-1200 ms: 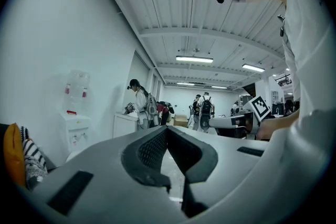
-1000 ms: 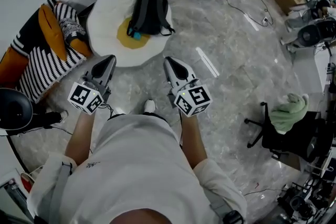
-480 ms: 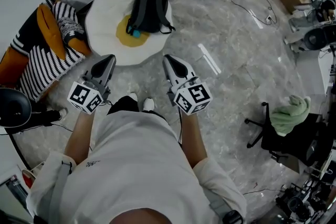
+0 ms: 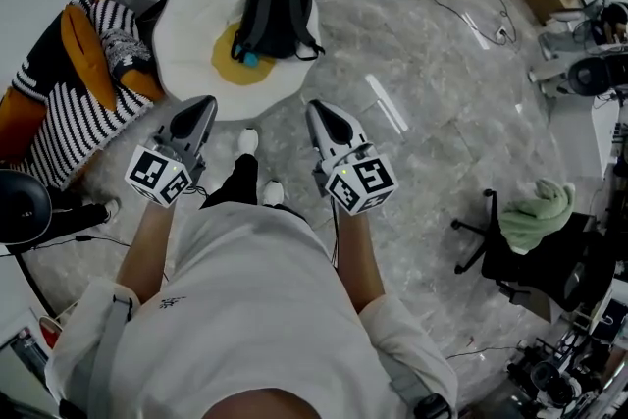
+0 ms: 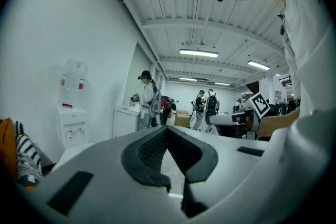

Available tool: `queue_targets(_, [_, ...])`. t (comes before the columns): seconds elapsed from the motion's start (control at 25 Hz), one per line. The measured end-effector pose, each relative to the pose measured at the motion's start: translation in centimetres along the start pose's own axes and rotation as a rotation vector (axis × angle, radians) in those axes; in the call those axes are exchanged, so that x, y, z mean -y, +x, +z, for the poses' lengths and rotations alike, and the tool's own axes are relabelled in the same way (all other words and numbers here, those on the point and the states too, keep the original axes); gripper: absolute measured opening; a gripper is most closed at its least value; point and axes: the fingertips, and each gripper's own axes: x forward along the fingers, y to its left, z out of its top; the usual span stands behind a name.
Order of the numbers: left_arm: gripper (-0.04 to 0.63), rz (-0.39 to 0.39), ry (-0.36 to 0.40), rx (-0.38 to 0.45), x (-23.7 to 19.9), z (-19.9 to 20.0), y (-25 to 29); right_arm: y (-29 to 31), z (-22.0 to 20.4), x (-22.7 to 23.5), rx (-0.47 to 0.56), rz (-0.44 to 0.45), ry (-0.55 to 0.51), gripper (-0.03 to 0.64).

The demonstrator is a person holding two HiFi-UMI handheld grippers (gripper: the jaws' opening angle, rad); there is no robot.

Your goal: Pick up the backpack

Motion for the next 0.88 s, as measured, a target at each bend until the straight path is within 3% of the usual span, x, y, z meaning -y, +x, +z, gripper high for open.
queue_targets(0.88, [0.003, -0.099, -0.027, -0.015, -12.8, 1.4, 10.1, 13.8, 2.8, 5.6, -0.028, -0.064, -0.017, 0.008])
